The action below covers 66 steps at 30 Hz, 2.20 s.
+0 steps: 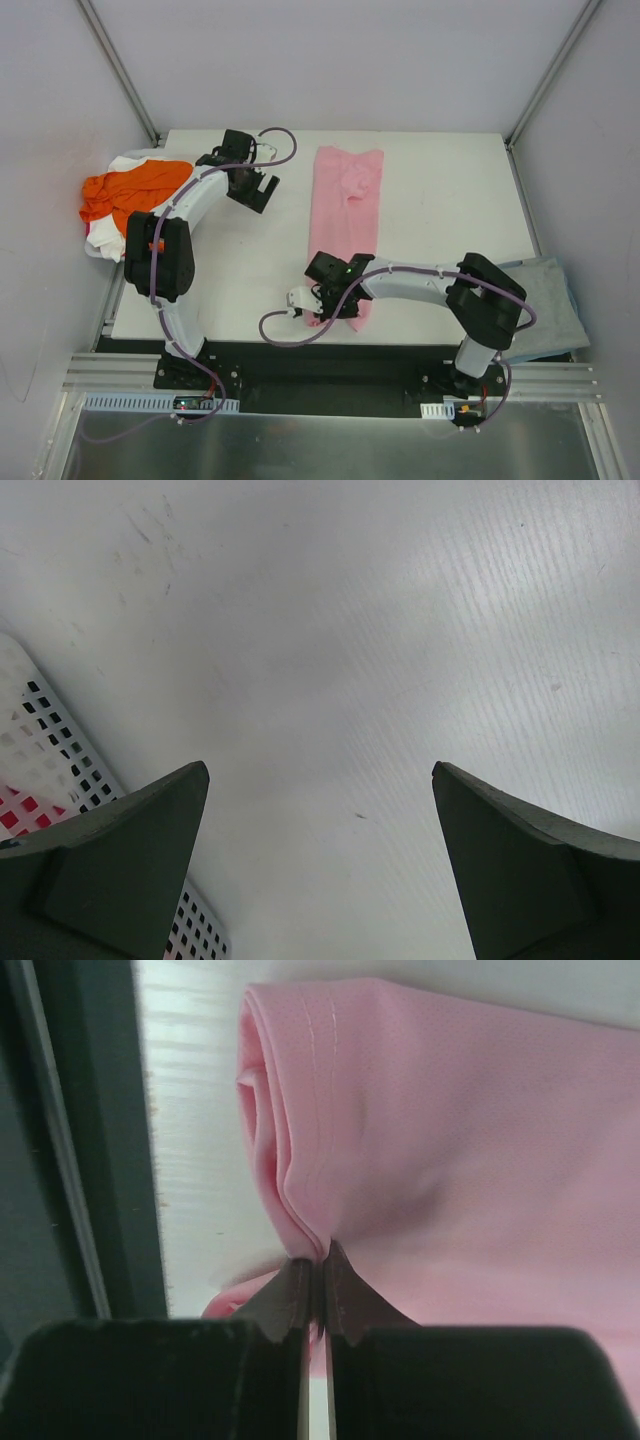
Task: Fold and stack the t-shirts
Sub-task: Fold the tshirt
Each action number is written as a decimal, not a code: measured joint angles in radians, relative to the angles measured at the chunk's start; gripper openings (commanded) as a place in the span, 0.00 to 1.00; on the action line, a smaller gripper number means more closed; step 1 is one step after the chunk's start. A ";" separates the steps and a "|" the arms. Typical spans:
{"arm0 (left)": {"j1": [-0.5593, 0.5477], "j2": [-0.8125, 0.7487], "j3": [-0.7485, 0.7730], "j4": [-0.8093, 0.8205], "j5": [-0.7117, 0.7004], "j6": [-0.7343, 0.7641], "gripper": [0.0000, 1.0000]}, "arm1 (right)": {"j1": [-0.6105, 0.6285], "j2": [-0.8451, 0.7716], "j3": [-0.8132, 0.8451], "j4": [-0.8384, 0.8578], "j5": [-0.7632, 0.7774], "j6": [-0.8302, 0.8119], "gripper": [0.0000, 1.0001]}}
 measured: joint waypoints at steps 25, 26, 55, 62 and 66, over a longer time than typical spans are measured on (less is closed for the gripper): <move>0.000 -0.001 -0.032 0.007 0.000 0.000 0.95 | 0.124 -0.090 0.085 -0.156 0.071 0.032 0.01; 0.000 -0.001 -0.034 0.007 0.000 0.000 0.95 | 0.119 -0.090 0.100 -0.159 0.085 0.034 0.01; 0.000 -0.001 -0.050 0.030 0.001 0.000 0.94 | -0.187 0.057 0.340 -0.214 0.303 -0.022 0.01; 0.000 -0.001 -0.051 0.031 0.002 0.000 0.94 | -0.248 0.140 0.434 -0.213 0.304 -0.058 0.01; 0.000 -0.001 -0.051 0.034 0.002 0.000 0.94 | -0.274 0.172 0.472 -0.214 0.307 -0.077 0.01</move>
